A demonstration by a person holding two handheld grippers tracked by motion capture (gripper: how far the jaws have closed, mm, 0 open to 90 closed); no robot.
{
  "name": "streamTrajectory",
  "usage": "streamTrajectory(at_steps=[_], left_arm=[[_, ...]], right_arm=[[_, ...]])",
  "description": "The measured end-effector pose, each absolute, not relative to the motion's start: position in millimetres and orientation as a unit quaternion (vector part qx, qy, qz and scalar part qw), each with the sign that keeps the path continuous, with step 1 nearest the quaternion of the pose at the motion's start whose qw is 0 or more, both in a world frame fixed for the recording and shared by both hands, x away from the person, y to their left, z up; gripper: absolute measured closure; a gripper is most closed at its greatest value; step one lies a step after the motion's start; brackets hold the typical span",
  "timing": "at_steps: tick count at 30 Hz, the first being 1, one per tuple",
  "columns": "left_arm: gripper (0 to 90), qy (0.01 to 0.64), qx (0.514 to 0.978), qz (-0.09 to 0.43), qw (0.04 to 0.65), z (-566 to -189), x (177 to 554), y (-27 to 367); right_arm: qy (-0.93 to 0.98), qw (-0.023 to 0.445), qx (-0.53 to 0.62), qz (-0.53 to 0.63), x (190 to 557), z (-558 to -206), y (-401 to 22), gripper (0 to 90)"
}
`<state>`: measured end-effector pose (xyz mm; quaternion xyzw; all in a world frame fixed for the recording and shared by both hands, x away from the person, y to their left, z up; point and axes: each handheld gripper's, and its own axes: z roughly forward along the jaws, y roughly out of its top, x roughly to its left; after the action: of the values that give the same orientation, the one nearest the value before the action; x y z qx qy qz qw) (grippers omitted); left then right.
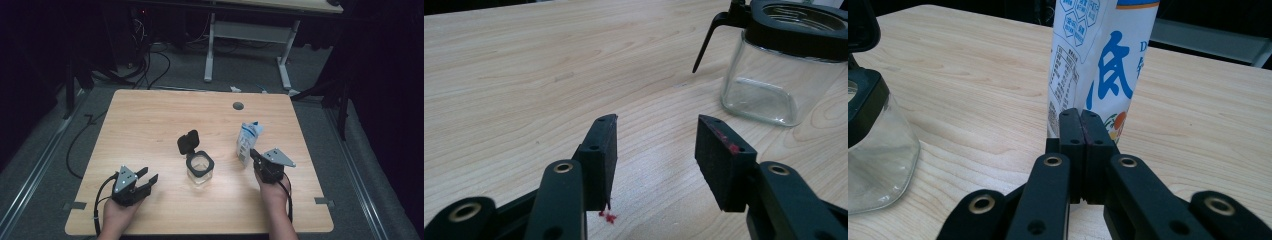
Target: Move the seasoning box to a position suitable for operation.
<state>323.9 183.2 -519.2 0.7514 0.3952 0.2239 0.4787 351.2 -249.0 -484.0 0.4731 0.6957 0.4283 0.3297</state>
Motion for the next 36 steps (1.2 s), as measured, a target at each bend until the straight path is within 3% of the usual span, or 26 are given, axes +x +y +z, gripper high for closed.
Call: streamTrajectory(at_steps=[3, 5, 6, 7, 8, 9, 12, 13, 16, 21, 28, 36], left_arm=[[51.8, 0.397, 0.751, 0.224, 0.478, -519.7, 324.3, 183.8], [51.8, 0.397, 0.751, 0.225, 0.477, -519.7, 323.8, 184.2], [51.8, 0.397, 0.751, 0.226, 0.477, -519.7, 323.6, 184.4], [51.8, 0.399, 0.750, 0.224, 0.478, -519.3, 323.6, 185.5], [51.8, 0.399, 0.750, 0.224, 0.478, -519.3, 323.6, 185.5], [51.8, 0.399, 0.750, 0.225, 0.477, -519.1, 323.6, 186.1], [51.7, 0.400, 0.750, 0.226, 0.475, -519.4, 322.7, 186.9], [51.6, 0.400, 0.750, 0.226, 0.475, -519.4, 322.7, 186.9], [51.6, 0.403, 0.749, 0.228, 0.474, -520.2, 321.0, 188.3], [51.6, 0.409, 0.746, 0.234, 0.471, -520.3, 317.2, 195.0], [51.6, 0.424, 0.736, 0.241, 0.470, -520.8, 311.8, 206.9], [51.6, 0.432, 0.730, 0.241, 0.472, -520.8, 310.6, 212.2]], right_arm=[[0.695, 0.329, 0.474, 0.429, 351.9, -484.8, -248.3, 86.7], [0.693, 0.322, 0.482, 0.428, 352.8, -485.2, -248.4, 78.6], [0.693, 0.322, 0.482, 0.428, 352.8, -485.2, -248.4, 78.6], [0.691, 0.314, 0.489, 0.430, 354.2, -485.8, -249.0, 70.5], [0.691, 0.314, 0.489, 0.430, 354.2, -485.8, -249.0, 70.5], [0.687, 0.312, 0.497, 0.428, 355.8, -486.4, -248.3, 60.7], [0.687, 0.310, 0.505, 0.420, 359.8, -486.9, -247.8, 44.6], [0.687, 0.310, 0.505, 0.420, 359.8, -486.9, -247.8, 44.6], [0.676, 0.314, 0.519, 0.418, 367.2, -490.0, -247.1, 33.5], [0.680, 0.310, 0.514, 0.420, 374.0, -493.7, -242.0, 36.4], [0.688, 0.343, 0.501, 0.398, 380.8, -495.6, -228.6, 48.1], [0.677, 0.340, 0.513, 0.404, 383.7, -496.3, -233.7, 56.0]])
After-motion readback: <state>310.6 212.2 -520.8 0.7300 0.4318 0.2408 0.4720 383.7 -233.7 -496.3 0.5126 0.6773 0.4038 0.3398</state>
